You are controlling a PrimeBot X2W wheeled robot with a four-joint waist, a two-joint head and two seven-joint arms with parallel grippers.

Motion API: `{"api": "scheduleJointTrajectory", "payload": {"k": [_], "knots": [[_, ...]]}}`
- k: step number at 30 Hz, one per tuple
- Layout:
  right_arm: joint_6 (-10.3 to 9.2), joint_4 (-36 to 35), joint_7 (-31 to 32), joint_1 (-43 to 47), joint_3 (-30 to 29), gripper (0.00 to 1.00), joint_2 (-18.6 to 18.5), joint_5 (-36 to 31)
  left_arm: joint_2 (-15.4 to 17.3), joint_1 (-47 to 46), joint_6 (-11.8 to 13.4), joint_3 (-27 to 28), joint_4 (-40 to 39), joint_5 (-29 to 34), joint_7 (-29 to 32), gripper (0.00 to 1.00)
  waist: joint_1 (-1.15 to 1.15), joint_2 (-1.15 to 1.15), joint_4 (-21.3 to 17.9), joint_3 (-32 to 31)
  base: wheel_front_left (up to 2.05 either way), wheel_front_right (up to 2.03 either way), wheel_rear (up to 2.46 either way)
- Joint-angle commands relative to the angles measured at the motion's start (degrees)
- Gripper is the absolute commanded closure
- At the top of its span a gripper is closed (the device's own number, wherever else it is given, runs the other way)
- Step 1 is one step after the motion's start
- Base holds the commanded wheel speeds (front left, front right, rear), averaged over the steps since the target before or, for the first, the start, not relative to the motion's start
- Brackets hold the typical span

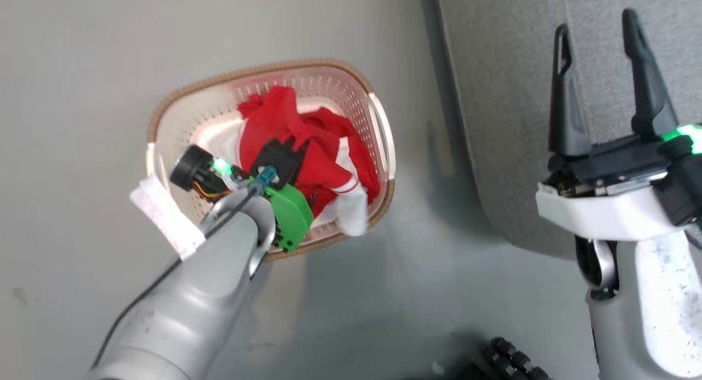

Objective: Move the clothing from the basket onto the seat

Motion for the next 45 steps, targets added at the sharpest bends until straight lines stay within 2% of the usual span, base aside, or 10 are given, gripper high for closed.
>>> {"api": "scheduleJointTrajectory", "payload": {"k": [1,2,9,18,28,40,45], "knots": [[-0.03,0.42,-0.18,1.84,0.14,0.00,-0.16,-0.47,0.31,2.49,-0.05,0.73,-1.71,-0.56,-0.18,1.00,0.00,0.00,3.60,-10.75,0.00,0.00,0.00],[-0.02,1.04,-0.18,3.54,0.33,0.00,-0.17,-0.67,0.51,4.88,-0.09,1.77,-5.25,-1.13,-0.19,1.00,0.00,0.00,4.09,-13.93,0.00,0.00,0.00],[-0.02,3.39,-0.18,10.01,1.07,0.00,-0.17,-0.58,0.18,15.03,1.58,9.08,-17.45,-4.82,-0.18,1.00,0.00,0.00,5.32,-25.28,0.00,0.00,0.00],[-0.02,5.92,-0.17,15.71,3.83,0.00,-0.16,0.77,-0.16,24.70,3.38,14.41,-30.54,-4.80,-0.12,1.00,0.00,0.00,5.60,-34.31,0.00,0.00,0.00],[-0.02,7.30,-0.18,19.36,5.77,0.00,-0.17,1.36,-0.24,29.80,3.78,16.86,-41.00,-3.28,-0.13,1.00,0.00,0.00,6.60,-37.60,0.00,0.00,0.00],[-0.03,7.83,-0.18,20.77,8.56,0.00,-0.21,-0.40,-0.15,32.56,3.80,16.26,-46.74,-0.87,-0.13,1.00,0.00,0.00,7.55,-37.82,0.00,0.00,0.00],[-0.02,9.10,-0.18,19.55,12.23,0.00,-2.17,-0.04,-0.20,32.55,3.28,14.55,-47.76,-0.45,-0.13,1.00,0.00,0.00,7.63,-37.44,0.00,0.00,0.00]]}}
